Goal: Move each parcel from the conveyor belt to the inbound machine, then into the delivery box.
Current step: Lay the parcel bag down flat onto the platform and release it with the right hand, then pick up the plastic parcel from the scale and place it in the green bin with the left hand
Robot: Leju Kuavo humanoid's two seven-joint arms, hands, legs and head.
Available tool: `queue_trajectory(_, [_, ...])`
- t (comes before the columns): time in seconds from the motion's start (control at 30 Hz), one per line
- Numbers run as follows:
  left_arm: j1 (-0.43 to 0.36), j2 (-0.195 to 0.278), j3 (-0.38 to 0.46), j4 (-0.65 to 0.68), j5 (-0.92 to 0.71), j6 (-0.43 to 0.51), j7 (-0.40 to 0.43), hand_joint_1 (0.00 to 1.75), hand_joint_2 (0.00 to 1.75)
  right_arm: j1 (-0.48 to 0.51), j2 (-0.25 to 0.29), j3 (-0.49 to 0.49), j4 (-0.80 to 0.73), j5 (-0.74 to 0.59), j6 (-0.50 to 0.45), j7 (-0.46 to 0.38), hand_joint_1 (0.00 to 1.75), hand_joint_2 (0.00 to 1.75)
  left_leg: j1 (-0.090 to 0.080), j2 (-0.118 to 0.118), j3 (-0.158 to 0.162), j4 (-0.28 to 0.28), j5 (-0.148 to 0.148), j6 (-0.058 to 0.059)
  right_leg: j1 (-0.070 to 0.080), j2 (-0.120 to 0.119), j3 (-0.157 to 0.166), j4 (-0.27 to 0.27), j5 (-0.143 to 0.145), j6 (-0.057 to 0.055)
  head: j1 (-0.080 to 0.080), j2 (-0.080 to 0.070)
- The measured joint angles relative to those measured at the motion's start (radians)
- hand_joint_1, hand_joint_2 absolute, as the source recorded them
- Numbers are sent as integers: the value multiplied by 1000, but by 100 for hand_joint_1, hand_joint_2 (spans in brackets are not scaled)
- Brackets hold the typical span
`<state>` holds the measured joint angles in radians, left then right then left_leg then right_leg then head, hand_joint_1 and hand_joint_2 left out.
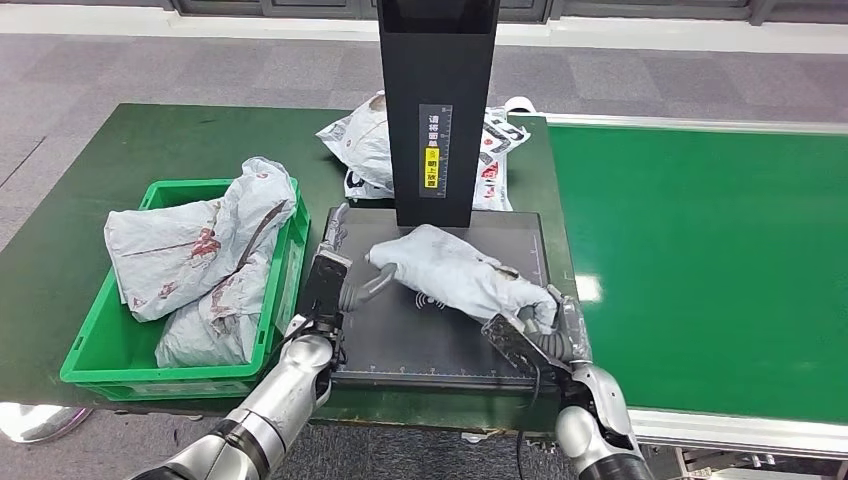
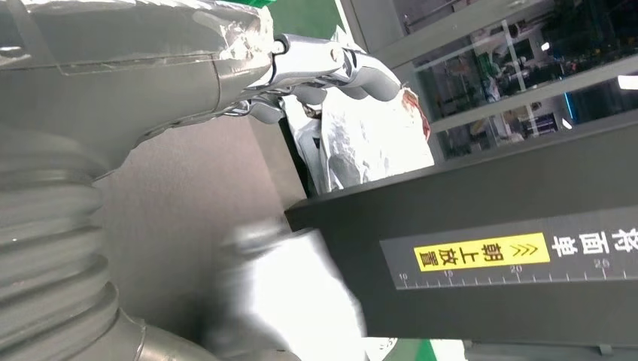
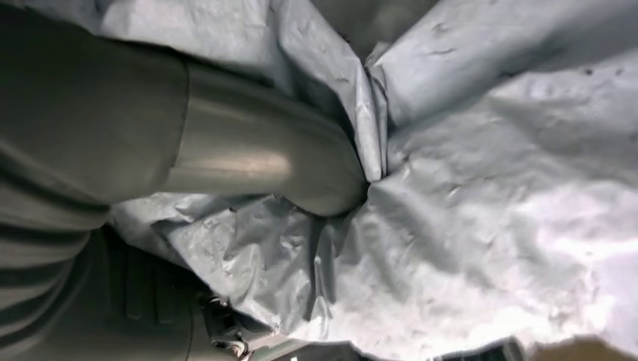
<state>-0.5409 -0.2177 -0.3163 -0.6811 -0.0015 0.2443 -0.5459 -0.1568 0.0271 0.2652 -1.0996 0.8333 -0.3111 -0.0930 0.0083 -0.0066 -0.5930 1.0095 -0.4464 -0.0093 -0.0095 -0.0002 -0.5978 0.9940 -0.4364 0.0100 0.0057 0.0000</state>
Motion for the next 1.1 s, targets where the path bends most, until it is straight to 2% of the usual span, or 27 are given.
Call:
queue_trajectory(0.03, [0, 2, 0, -3, 1, 2, 2, 0, 175, 1, -3, 7, 13, 16, 16, 4, 42, 175, 0, 0, 0, 0, 0, 0, 0, 0, 0, 0, 0, 0, 0, 0])
queue_trajectory(0.07, [1, 3, 1, -7, 2, 7, 4, 0, 175, 3, -5, 13, 24, 32, 30, 11, 7, 175, 0, 0, 0, 0, 0, 0, 0, 0, 0, 0, 0, 0, 0, 0])
queue_trajectory(0.1, [2, 4, 1, -11, 2, 14, 4, 0, 175, 5, -6, 19, 32, 48, 43, 19, 0, 175, 0, 0, 0, 0, 0, 0, 0, 0, 0, 0, 0, 0, 0, 0])
queue_trajectory(0.27, [20, 9, 8, -51, 8, 45, 8, 0, 175, 23, -14, 29, 40, 116, 92, 86, 0, 175, 0, 2, 3, 0, -1, 0, 0, 2, 1, 0, 0, 0, 0, 0])
queue_trajectory(0.4, [43, 13, 38, -90, 30, 57, 12, 0, 175, 38, -15, 27, 32, 151, 97, 119, 0, 175, 0, 2, 5, 0, -2, -1, 0, 3, 4, -1, -1, -1, 0, 0])
queue_trajectory(0.5, [60, 14, 60, -117, 37, 64, 8, 0, 175, 50, -14, 18, 15, 147, 74, 89, 0, 175, 0, 2, 6, 0, -1, -1, 0, 2, 5, -1, -1, -1, 0, 0])
queue_trajectory(0.6, [74, 15, 74, -139, 38, 72, 3, 0, 175, 68, -10, 1, -13, 102, 24, 13, 0, 175, 0, 2, 6, 0, -1, 0, 0, 1, 6, 0, -1, -1, 0, 0])
queue_trajectory(0.73, [89, 15, 80, -157, 25, 83, -12, 0, 175, 94, 3, -33, -65, -51, -39, -132, 0, 175, 0, 2, 5, 0, -1, 0, 0, 1, 5, 0, 0, -1, 0, 0])
queue_trajectory(0.93, [90, 0, 59, -136, -21, 62, -29, 0, 175, 103, 21, -91, -103, -405, -77, -337, 0, 175, 0, 2, 4, 0, -1, -1, 0, 2, 3, 0, -1, -1, 0, 0])
queue_trajectory(1.03, [87, -1, 23, -112, -74, 46, -35, 0, 175, 101, 23, -119, -104, -577, -49, -396, 0, 175, 0, 2, 4, 0, -1, -1, 0, 2, 3, 0, -1, -1, 0, 0])
queue_trajectory(1.1, [86, -2, 0, -99, -97, 41, -39, 0, 175, 100, 22, -130, -105, -627, -35, -410, 0, 175, 0, 2, 3, 0, -2, -1, 0, 2, 2, 0, -1, -1, 0, 0])
